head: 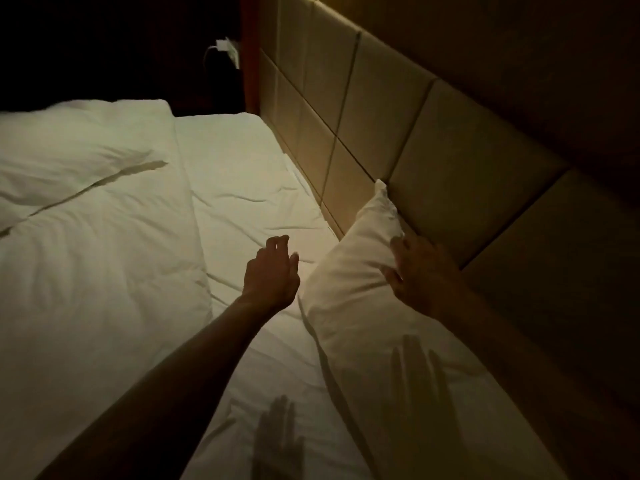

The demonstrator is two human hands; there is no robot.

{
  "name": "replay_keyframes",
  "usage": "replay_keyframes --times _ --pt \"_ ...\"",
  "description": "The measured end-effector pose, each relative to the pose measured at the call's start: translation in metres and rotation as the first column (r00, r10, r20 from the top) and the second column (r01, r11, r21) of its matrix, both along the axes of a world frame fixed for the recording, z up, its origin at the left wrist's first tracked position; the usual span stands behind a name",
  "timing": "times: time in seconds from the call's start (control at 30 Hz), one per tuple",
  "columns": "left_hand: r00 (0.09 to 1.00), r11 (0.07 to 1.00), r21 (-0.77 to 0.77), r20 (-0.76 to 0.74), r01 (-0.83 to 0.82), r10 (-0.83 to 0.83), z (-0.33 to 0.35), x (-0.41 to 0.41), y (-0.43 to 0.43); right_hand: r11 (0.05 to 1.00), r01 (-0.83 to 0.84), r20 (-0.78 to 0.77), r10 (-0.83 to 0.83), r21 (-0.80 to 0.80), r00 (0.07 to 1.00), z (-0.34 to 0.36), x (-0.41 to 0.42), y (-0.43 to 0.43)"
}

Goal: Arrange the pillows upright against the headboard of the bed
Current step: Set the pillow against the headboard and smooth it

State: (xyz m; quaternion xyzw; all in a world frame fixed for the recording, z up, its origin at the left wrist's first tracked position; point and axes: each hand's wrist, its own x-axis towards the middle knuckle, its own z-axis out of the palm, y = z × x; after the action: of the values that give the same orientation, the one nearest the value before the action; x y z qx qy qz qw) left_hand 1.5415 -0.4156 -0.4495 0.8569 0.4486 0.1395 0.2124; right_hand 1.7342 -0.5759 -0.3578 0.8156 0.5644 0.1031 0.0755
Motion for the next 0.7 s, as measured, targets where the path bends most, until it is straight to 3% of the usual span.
replay_keyframes --times 0.3,0.47,0.7 --pt "0.958 0.934 -0.289 0.127 -0.211 0.255 -0.033 0.009 0.017 0.982 -0.161 -0.043 0.157 -0.101 0.987 0.01 0.019 0.088" --pt "0.945 0.905 -0.355 0.136 -0.235 0.298 -0.065 0.028 0.024 0.954 -0.266 -0.046 0.262 -0.139 0.964 -0.007 0.033 0.12" --pt "0.93 0.863 -0.435 0.131 -0.256 0.343 -0.111 0.047 0.035 0.934 -0.276 -0.063 0.269 -0.228 0.961 -0.041 0.059 0.149"
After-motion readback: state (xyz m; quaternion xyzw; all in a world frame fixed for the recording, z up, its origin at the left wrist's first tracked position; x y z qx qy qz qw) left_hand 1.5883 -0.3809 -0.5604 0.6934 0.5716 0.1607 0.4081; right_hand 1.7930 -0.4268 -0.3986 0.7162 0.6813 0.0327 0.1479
